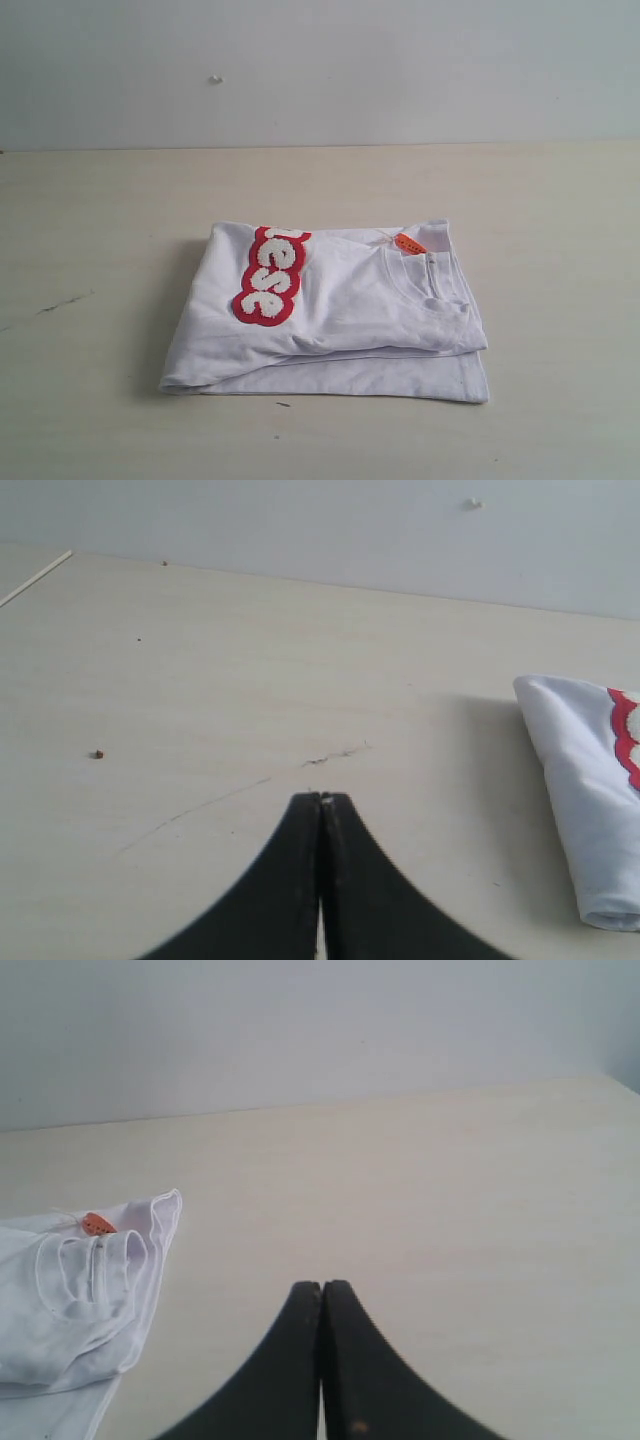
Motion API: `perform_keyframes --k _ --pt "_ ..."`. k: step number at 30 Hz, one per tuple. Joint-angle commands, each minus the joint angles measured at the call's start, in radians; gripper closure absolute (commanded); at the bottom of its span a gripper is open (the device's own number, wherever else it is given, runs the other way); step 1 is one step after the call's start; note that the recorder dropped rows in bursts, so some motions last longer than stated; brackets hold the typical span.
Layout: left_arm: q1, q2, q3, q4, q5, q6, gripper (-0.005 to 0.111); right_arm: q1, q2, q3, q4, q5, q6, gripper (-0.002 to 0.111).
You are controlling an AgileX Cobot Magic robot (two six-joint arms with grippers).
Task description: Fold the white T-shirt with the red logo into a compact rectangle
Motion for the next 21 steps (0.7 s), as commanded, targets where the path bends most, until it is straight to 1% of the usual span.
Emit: perform_keyframes --k 1,3,21 --pt "0.004 -0.006 0.003 0.001 -0.01 -0.006 0.107 -0.006 -0.007 0.005 0.0 0.005 -0.064 0.108" --pt "0.004 -0.006 0.003 0.001 -0.01 -0.006 0.107 -0.006 -0.007 0.005 0.006 0.005 -0.09 0.108" --pt "0.004 -0.006 0.003 0.001 -0.01 -0.006 0.107 -0.006 -0.007 0.005 0.008 0.005 -0.088 0.108"
